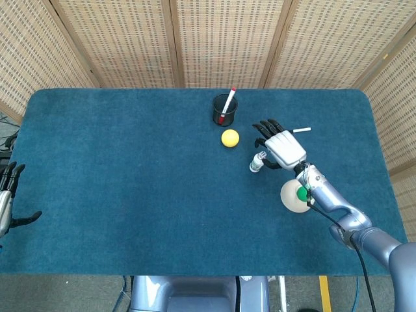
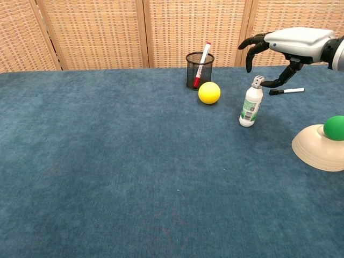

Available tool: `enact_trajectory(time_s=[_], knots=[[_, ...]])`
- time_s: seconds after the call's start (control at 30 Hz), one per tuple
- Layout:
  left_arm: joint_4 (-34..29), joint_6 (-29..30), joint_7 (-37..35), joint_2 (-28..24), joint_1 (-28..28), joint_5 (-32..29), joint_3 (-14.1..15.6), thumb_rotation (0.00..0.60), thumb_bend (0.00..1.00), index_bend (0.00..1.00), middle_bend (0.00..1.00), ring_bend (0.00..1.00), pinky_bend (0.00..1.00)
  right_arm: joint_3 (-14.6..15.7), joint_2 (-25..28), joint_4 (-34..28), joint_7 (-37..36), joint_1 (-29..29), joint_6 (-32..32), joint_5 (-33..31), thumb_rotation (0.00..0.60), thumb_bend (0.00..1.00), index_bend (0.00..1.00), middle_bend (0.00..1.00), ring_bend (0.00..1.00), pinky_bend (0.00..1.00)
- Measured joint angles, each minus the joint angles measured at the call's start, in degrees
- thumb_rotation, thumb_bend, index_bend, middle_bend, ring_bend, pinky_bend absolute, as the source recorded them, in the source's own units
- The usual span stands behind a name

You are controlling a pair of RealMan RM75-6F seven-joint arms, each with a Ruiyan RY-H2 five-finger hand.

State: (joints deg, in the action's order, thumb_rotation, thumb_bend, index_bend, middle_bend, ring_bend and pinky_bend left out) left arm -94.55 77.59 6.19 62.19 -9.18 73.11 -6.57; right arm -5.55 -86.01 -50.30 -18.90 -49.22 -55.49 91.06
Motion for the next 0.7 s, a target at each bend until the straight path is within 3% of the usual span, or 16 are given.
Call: enact_trajectory(time_s=[0.7], knots=[[0.0,-0.4,0.1,0.0,-0.3,-0.5,0.0,0.6,0.0,0.0,0.0,0.0,0.0,0.9,-0.9,1.3,0.1,-0.9,1.3,-1.1,0.6,0.44,0.45,0.11,0.0,0.06]])
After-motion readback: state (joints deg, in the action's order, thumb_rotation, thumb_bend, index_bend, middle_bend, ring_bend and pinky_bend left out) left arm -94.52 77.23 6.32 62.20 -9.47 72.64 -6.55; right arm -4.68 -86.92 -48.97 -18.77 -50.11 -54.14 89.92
